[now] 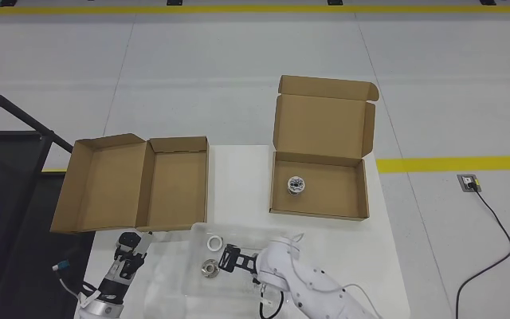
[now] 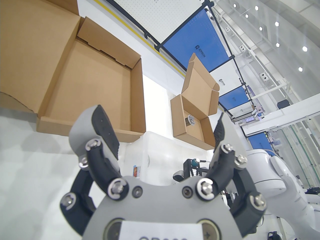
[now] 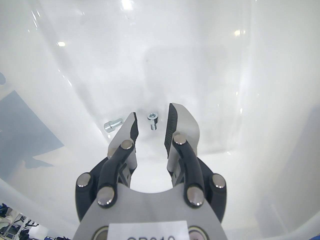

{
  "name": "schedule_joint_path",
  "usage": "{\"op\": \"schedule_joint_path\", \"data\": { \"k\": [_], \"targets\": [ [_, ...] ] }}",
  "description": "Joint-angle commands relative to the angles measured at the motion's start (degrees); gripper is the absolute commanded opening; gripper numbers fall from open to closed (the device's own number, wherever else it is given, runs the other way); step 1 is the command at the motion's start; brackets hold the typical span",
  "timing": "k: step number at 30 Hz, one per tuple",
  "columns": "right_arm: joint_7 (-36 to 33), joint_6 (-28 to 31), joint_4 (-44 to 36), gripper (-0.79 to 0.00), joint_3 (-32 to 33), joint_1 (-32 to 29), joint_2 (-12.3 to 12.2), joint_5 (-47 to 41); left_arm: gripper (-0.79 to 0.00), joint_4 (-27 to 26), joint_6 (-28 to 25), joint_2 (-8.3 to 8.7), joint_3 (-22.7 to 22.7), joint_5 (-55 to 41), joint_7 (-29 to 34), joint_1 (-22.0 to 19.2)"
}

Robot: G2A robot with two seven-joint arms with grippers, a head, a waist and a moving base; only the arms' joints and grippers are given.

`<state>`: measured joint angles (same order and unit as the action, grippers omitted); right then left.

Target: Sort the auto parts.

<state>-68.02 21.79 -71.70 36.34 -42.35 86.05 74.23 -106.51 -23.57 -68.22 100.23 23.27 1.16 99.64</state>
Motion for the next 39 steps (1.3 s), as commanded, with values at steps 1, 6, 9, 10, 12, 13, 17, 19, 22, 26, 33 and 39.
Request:
{"op": "schedule_joint_path", "data": {
  "k": [1,6,9,10,12,13,17,19,22,26,33,39],
  "targets": [
    [0.0,-0.1,0.7,-0.573,0.0,0.3,0.2,-0.2,0.000,0.0,0.0,0.00,0.0,0.0,0.0,0.0],
    [-0.2,-0.4,1.4,-0.763,0.0,0.7,0.5,-0.2,0.000,0.0,0.0,0.00,0.0,0.0,0.0,0.0],
    [-0.2,-0.4,1.3,-0.785,0.2,0.6,0.6,-0.2,0.000,0.0,0.0,0.00,0.0,0.0,0.0,0.0],
    [-0.1,-0.4,1.0,-0.785,0.4,0.6,0.6,-0.1,0.000,0.0,0.0,0.00,0.0,0.0,0.0,0.0],
    [0.2,-0.7,-0.3,-0.785,0.9,0.3,0.4,0.6,0.000,0.0,0.0,0.00,0.0,0.0,0.0,0.0],
    [0.0,-0.9,-1.5,-0.785,1.2,0.0,0.2,1.2,0.000,0.0,0.0,0.00,0.0,0.0,0.0,0.0],
    [-1.1,-1.4,-8.5,-0.785,3.2,-2.5,-0.9,4.0,0.000,0.0,0.0,0.00,0.0,0.0,0.0,0.0],
    [-2.3,-1.9,-13.0,-0.785,4.8,-4.4,-1.7,5.9,0.000,0.0,0.0,0.00,0.0,0.0,0.0,0.0],
    [-3.8,-3.0,-20.6,-0.785,7.4,-7.3,-2.8,9.5,0.000,0.0,0.0,0.00,0.0,0.0,0.0,0.0],
    [-3.7,-4.3,-30.2,-0.785,11.2,-11.5,-4.2,15.1,0.000,0.0,0.0,0.00,0.0,0.0,0.0,0.0],
    [-2.5,-6.3,-35.2,-0.785,18.5,-13.2,-5.2,18.5,0.000,0.0,0.0,0.00,0.0,0.0,0.0,0.0],
    [-2.4,-9.5,-22.5,-0.785,22.5,-4.5,-4.4,16.3,0.000,0.0,0.0,0.00,0.0,0.0,0.0,0.0]
  ]
}}
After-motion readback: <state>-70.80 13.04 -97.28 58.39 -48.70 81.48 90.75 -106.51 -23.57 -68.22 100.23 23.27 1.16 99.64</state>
